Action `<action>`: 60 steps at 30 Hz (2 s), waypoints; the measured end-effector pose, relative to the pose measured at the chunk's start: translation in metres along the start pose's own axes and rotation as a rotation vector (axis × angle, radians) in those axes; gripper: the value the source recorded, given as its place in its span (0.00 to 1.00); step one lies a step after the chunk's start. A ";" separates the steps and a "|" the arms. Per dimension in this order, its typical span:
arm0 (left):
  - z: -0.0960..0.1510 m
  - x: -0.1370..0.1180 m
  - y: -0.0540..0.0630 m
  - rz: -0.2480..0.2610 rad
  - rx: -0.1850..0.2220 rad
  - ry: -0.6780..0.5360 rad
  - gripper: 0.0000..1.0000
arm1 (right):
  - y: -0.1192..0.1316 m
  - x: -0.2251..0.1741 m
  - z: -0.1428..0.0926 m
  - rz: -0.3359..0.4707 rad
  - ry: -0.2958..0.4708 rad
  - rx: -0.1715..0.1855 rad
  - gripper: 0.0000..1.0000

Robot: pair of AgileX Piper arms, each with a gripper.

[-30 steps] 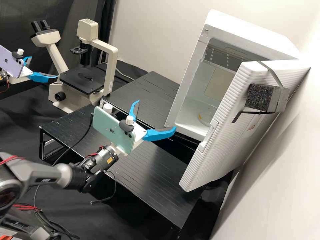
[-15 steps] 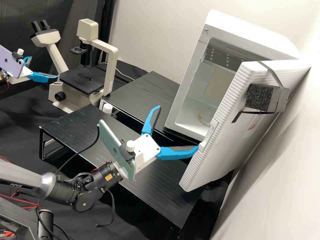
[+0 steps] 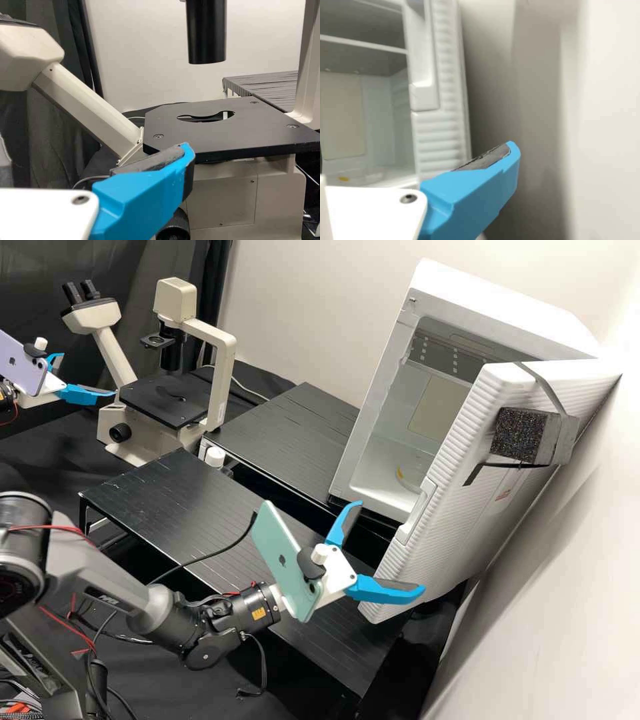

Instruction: Close the incubator door.

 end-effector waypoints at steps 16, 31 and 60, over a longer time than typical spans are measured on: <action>0.000 0.000 0.000 0.000 0.000 0.000 1.00 | -0.021 0.012 -0.008 -0.059 0.006 0.059 1.00; 0.000 0.000 0.000 0.000 0.000 0.000 1.00 | -0.023 -0.015 -0.067 -0.167 0.303 0.120 1.00; 0.000 0.000 0.000 0.000 0.000 0.000 1.00 | -0.093 -0.006 -0.088 -0.295 0.265 0.041 1.00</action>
